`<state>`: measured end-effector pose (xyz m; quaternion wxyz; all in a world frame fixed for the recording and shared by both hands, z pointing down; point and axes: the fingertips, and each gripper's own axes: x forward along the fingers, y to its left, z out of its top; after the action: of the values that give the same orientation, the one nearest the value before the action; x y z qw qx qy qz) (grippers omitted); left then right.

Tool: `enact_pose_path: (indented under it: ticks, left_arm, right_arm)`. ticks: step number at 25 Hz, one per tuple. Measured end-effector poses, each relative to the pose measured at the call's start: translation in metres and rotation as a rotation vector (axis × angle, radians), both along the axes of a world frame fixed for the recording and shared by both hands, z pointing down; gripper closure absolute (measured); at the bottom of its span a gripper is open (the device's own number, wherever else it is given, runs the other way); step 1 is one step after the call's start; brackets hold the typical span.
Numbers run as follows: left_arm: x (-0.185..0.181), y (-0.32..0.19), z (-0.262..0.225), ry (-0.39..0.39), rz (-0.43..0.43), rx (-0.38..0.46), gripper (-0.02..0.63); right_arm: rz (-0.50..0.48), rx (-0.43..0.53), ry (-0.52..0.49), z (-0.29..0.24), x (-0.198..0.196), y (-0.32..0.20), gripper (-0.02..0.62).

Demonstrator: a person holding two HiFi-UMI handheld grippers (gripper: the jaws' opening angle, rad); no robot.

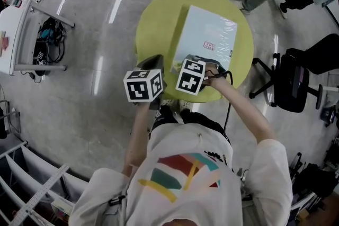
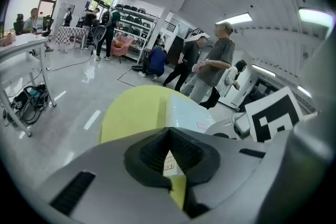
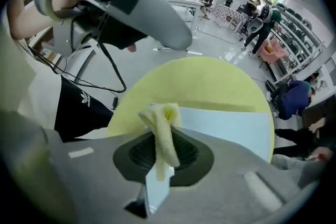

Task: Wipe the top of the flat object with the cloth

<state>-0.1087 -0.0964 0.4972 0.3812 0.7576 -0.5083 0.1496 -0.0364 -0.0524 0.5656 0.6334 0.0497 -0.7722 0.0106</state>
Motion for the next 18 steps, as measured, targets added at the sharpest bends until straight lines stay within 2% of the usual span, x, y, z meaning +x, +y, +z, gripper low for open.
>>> enact_pose_path:
  ticks: [8,18]
  left_arm:
    - [0.0,0.001,-0.004,0.0,0.0,0.012,0.592]
    - [-0.004,0.001,-0.004,-0.001,0.004,0.006,0.592]
  right_arm:
    - [-0.021,-0.033,-0.011,0.001,-0.006,0.036,0.569]
    - [0.0,-0.04,-0.031,0.0,-0.012,0.04,0.569]
